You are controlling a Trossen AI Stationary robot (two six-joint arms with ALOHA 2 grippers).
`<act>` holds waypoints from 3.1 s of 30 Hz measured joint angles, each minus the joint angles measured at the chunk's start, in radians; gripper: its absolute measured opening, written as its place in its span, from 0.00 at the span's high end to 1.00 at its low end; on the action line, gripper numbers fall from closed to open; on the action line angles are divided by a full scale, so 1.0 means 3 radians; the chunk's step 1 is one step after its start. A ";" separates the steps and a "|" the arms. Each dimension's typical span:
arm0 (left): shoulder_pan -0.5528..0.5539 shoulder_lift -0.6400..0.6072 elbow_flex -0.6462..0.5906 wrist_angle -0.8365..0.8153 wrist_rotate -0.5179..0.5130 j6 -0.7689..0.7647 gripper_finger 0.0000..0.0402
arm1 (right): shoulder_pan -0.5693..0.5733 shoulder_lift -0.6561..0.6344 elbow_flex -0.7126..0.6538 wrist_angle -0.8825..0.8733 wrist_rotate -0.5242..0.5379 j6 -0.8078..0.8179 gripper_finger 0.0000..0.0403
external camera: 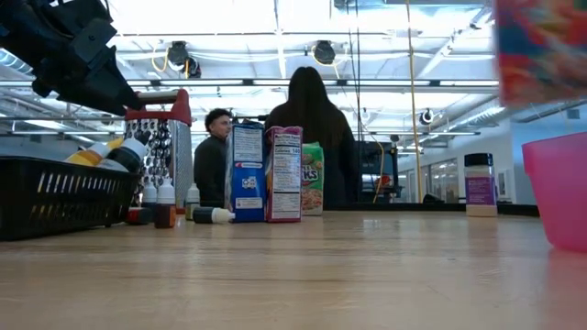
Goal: Pick & Place Kitchen Items
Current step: Put the red cereal box into the red bin, then put the green cereal box into the red bin
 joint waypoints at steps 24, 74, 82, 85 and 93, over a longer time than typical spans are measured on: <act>0.0000 -0.0001 0.0000 0.0197 -0.0006 0.0084 0.37 | 0.1534 -0.0114 -0.0001 -0.1082 0.0566 0.2259 1.00; 0.0000 0.0000 0.0000 0.0187 -0.0008 0.0079 0.37 | 0.2219 0.0544 0.0001 -0.1848 0.0855 0.3648 0.62; 0.0001 -0.0001 0.0000 0.0188 -0.0013 0.0075 0.37 | 0.2217 0.0427 -0.0002 -0.1855 0.0792 0.3598 0.56; 0.0000 0.0000 0.0000 0.0188 -0.0013 0.0074 0.37 | 0.2217 0.0356 -0.0002 -0.1889 0.0793 0.3594 0.58; 0.0000 -0.0001 0.0000 0.0188 -0.0031 0.0081 0.37 | 0.2112 0.0188 -0.0002 -0.1922 0.1240 0.3382 0.60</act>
